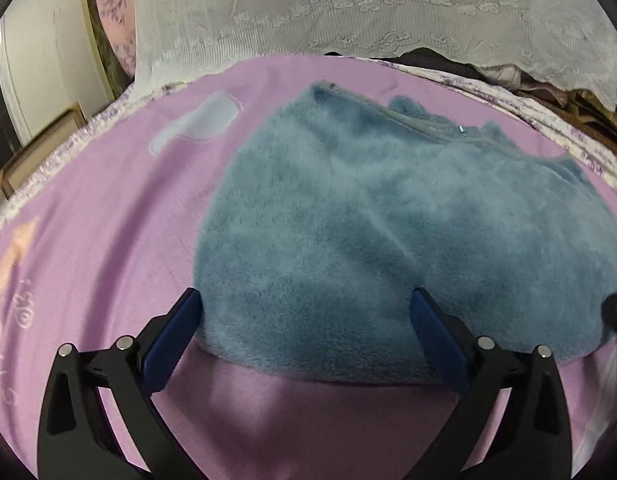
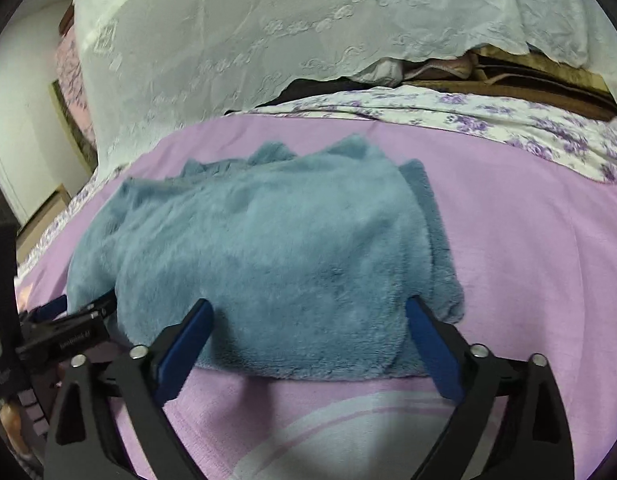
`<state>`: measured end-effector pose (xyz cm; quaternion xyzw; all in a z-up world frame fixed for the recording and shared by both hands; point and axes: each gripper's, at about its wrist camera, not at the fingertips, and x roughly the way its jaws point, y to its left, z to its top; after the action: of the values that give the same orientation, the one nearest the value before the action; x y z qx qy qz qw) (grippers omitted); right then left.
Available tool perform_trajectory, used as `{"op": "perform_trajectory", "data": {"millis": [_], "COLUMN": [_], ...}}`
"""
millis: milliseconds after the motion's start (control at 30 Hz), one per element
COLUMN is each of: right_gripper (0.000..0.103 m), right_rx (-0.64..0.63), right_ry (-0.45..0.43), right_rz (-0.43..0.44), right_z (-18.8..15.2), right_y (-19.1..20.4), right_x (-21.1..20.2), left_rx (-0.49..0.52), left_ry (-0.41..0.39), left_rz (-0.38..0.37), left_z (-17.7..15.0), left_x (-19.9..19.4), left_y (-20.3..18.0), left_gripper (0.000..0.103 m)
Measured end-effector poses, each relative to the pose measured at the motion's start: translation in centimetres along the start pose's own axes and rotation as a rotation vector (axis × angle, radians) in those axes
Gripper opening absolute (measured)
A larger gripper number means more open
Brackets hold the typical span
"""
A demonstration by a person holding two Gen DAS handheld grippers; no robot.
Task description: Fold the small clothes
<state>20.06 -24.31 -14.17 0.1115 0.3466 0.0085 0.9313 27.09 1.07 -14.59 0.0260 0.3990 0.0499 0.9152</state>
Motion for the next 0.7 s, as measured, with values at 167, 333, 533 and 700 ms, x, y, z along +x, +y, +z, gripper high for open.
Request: {"op": "perform_trajectory", "data": {"millis": [167,333,533,700], "right_gripper": [0.100,0.100,0.100,0.100], "right_rx": [0.007,-0.017,-0.056,0.057], "right_ry": [-0.001,0.025,0.044,-0.061], "right_rz": [0.014,0.006,-0.016,0.007], "right_z": [-0.1,-0.2,-0.7,-0.9], "right_y": [-0.2,0.3,0.8,-1.3], "right_x": [-0.1,0.1,-0.2,-2.7], "left_rx": [0.019,0.004,-0.011,-0.026], "left_ry": [-0.018,-0.021,-0.020,-0.021], "left_rz": [0.023,0.009,-0.006,-0.021], "left_z": [-0.3,-0.5,-0.7,-0.9], "left_x": [-0.1,-0.1,0.0,0.1], "left_y": [-0.6,-0.4,-0.2,0.0], "left_gripper": [0.099,0.099,0.099,0.099]}}
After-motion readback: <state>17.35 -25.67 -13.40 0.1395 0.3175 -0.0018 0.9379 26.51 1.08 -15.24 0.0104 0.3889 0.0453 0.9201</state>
